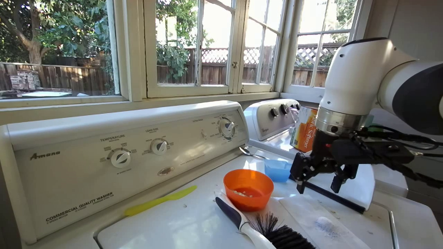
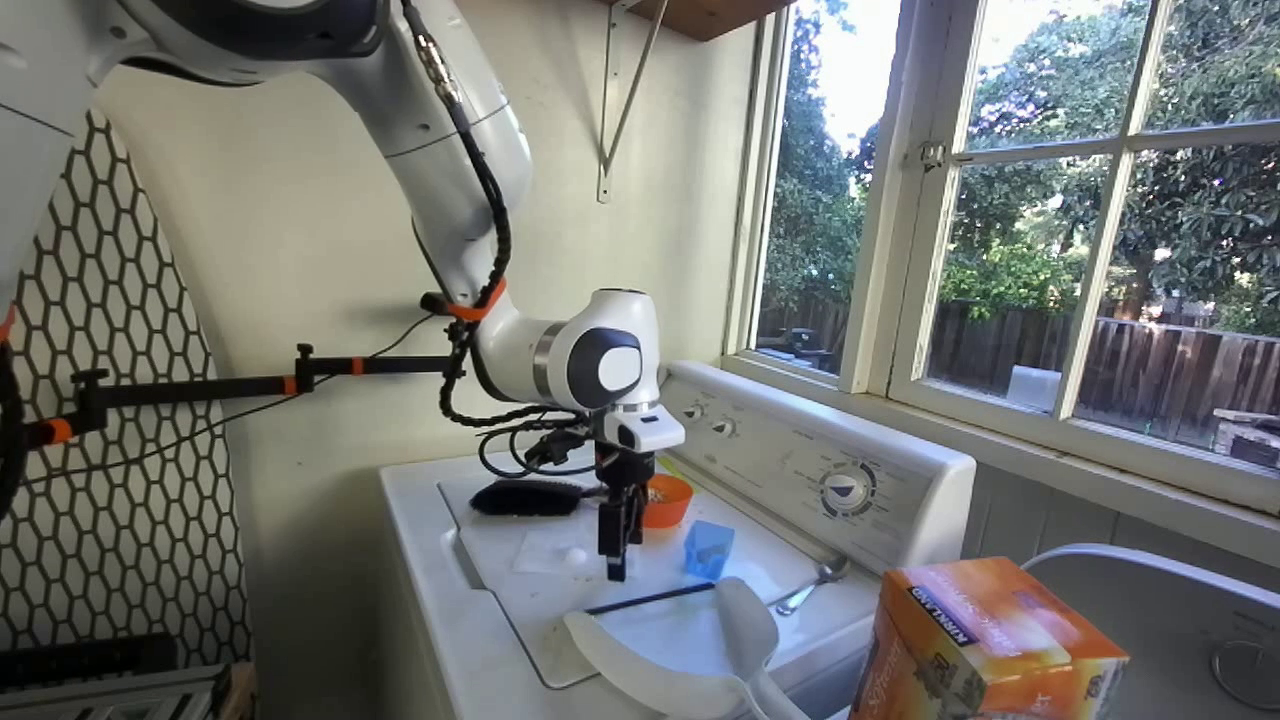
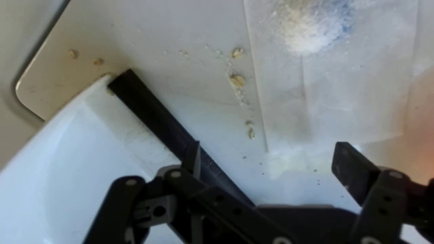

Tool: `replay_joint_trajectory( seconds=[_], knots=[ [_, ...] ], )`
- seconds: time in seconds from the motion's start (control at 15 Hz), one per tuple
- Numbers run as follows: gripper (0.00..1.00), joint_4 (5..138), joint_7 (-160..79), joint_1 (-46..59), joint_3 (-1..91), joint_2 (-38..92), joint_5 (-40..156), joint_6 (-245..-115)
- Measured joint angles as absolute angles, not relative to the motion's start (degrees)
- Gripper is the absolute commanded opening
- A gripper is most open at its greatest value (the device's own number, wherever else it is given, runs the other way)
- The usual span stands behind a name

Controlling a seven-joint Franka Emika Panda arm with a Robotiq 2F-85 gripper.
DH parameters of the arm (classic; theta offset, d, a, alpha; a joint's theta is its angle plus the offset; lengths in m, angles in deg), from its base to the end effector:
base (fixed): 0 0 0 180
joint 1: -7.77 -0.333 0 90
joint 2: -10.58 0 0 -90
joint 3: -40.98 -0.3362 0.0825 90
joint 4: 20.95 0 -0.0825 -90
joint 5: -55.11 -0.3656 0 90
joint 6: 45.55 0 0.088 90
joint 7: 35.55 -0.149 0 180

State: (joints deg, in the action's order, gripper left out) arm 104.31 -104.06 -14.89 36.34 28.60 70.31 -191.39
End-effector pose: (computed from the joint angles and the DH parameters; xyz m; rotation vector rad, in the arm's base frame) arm 0.5008 0.2554 0.2393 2.9856 -0.7742 0.1971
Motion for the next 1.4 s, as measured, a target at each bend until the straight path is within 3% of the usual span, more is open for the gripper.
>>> replay_joint_trajectory(
  seconds=[0.27, 0.6, 0.87, 1.4],
  knots=[
    [0.99, 104.3, -113.7, -16.2, 37.7, 29.1, 73.8, -191.4],
    [0.87, 103.9, -122.2, -17.1, 38.0, 30.2, 76.0, -191.4],
    [1.0, 103.3, -126.5, -17.3, 38.0, 30.7, 76.3, -191.4],
    [1.0, 101.6, -134.6, -17.4, 38.4, 31.4, 77.6, -193.2]
  ],
)
